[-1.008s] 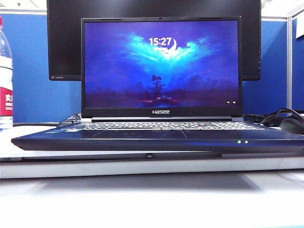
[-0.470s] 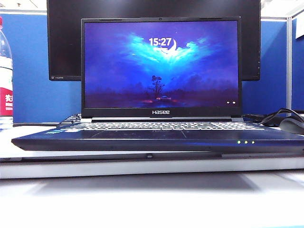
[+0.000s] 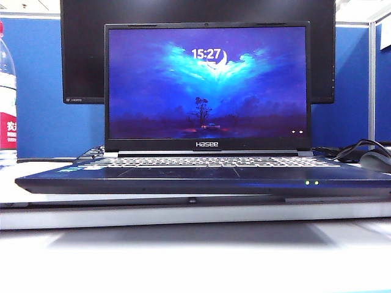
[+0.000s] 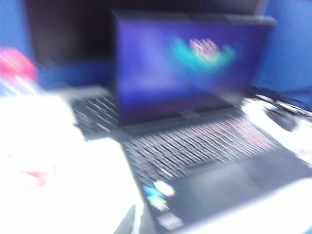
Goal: Open the lid of the black laptop.
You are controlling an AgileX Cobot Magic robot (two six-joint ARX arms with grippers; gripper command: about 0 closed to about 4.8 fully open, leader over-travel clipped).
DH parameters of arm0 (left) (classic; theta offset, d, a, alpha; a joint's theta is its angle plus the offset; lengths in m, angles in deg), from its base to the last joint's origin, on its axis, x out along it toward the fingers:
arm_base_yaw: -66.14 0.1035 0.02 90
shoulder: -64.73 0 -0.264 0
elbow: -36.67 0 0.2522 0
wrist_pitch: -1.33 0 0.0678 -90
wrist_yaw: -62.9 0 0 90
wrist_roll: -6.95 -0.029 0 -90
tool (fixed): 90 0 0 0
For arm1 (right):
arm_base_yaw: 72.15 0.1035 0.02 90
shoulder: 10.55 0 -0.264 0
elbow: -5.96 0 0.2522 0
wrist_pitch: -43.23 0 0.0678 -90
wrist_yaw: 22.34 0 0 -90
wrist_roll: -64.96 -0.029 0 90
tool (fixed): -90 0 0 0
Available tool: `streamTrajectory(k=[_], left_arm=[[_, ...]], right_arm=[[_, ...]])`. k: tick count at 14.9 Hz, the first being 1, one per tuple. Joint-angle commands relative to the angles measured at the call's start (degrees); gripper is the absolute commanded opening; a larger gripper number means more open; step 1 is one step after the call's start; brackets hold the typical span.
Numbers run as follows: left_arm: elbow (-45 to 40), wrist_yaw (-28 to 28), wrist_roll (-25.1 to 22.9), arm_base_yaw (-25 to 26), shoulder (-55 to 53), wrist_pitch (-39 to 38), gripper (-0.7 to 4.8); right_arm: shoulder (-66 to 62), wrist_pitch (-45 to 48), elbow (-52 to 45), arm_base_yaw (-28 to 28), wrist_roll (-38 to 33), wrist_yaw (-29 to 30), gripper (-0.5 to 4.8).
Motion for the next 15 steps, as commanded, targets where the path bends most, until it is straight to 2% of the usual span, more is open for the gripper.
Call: streamTrajectory(k=[1,4,7,10,15], left_arm=[[-4.2,-5.1,3.7,0.0,3.3,1.8,-0.05],[-4.3,-5.1,3.9,0.0,3.3,4.6,-0.04],[-4.3,-5.6,4.9,0.0,3.3,5.0,-0.04],[-4.3,-6.0,5.3,0.0,3.3,5.0,-0.04],[-4.3,-5.9,5.2,0.0,3.3,5.0,-0.04]], right_arm=[[0.0,2.2,-4.0,0.0,-3.9,2.4,-0.06],[0.4,6.9,-9.9,0.0,-4.1,2.4,-0.06],[-0.1,7.2,-13.7,0.0,-4.1,2.3,-0.06],[-0.1,4.0,-14.1,0.0,-4.1,2.5,-0.06],[-0.1,3.8,-14.1,0.0,-4.1,2.4,-0.06]])
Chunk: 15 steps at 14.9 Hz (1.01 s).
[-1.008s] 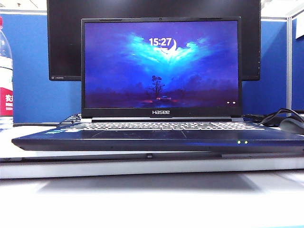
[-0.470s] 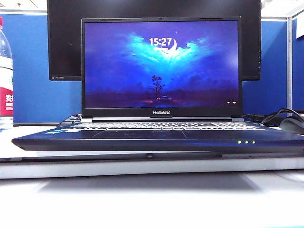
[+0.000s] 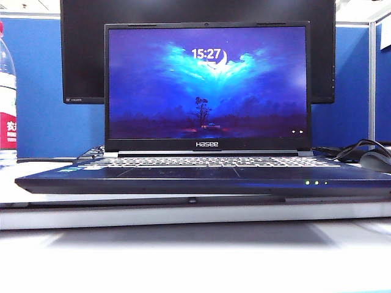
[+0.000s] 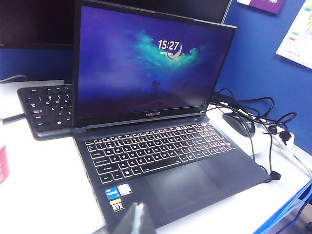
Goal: Open the lid of the black laptop.
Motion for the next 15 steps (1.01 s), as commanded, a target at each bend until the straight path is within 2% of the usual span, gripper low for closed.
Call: streamTrajectory(k=[1,4,5,7,8,10,12,15], left_arm=[[0.4,-0.3,0.2,0.0,0.2,0.7,-0.04],[0.4,-0.2,0.2,0.1,0.2,0.7,-0.04],[0.4,0.7,-4.7,0.7,0.2,0.5,-0.04],[-1.8,2.2,-4.8,8.4,0.2,5.4,-0.03],[-5.0,0.2,-5.6,12.3,0.2,11.2,-0.03],[-12.3,-8.9,-5.2,21.6,0.2,19.4,-0.03],[-17.7,-10.6,-1.3,30.4,0.2,22.5,-0.03],[-22.1,-6.2,-3.8,33.6,0.2,26.4,-0.03]], right_arm=[[0.0,0.8,0.0,0.0,-0.2,-0.1,-0.06],[0.0,0.8,0.0,0.0,-0.2,-0.1,-0.06],[0.0,0.8,0.0,0.0,-0.2,-0.1,-0.06],[0.0,0.8,0.0,0.0,-0.2,-0.1,-0.06],[0.0,0.8,0.0,0.0,-0.2,-0.1,-0.06],[0.1,0.8,0.0,0.0,-0.2,-0.1,-0.06],[0.1,0.8,0.0,0.0,-0.2,-0.2,-0.06],[0.1,0.8,0.0,0.0,-0.2,-0.1,-0.06]])
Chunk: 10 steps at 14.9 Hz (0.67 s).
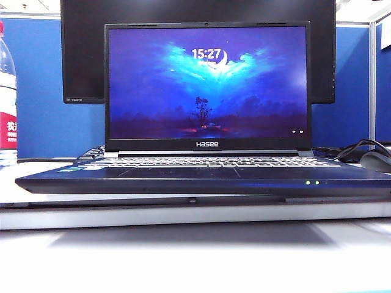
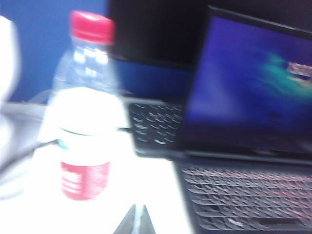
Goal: Open the lid of the black laptop.
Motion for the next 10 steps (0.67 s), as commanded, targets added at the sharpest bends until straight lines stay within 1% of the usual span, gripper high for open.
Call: streamTrajectory(k=[1,3,5,8,10], left_arm=[[-3.9,4.6,-2.2,1.4,0.2,4.2,-0.04],[-7.9,4.6,-4.2,3.2,0.2,8.6,-0.03],[-13.0,4.5,-4.2,6.0,0.2,12.7,-0.03],[-14.9,4.6,-4.4,7.7,0.2,14.4,-0.03],[-17.0,4.6,-4.3,8.0,0.2,17.9,-0.04]], right_arm=[[0.0,0.9,0.0,0.0,-0.2,-0.1,-0.06],[0.0,0.9,0.0,0.0,-0.2,-0.1,-0.06],[0.0,0.9,0.0,0.0,-0.2,-0.1,-0.06],[0.0,0.9,0.0,0.0,-0.2,-0.1,-0.06],[0.0,0.9,0.0,0.0,-0.2,-0.1,-0.06]])
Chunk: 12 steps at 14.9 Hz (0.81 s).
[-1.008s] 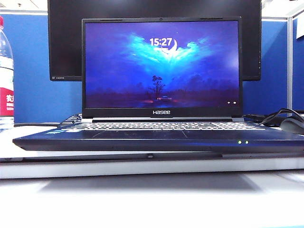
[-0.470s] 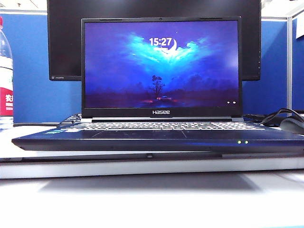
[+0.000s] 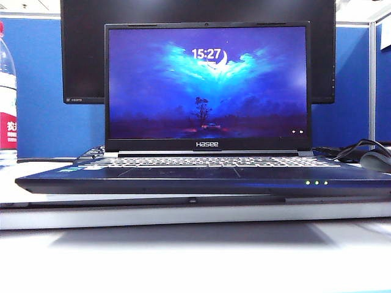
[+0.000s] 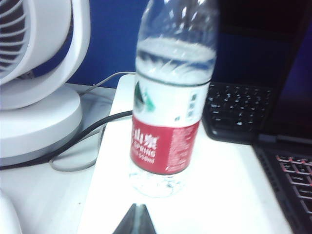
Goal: Open the lid of the black laptop.
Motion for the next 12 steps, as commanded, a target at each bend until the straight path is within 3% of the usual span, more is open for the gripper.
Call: streamTrajectory(k=[1,3,5,12], left_arm=[[-3.0,-0.1,-0.2,0.2,0.1,6.5,-0.04],[-3.3,0.0,-1.2,0.2,0.1,6.8,-0.03],[-3.3,0.8,-5.1,2.1,0.1,6.8,-0.03],[-3.3,0.7,-4.9,2.8,0.2,7.0,-0.03]], right_arm=[[0.0,0.9,0.0,0.0,-0.2,-0.1,-0.06],[0.0,0.9,0.0,0.0,-0.2,-0.1,-0.06],[0.0,0.9,0.0,0.0,-0.2,-0.1,-0.06],[0.0,0.9,0.0,0.0,-0.2,-0.1,-0.06]])
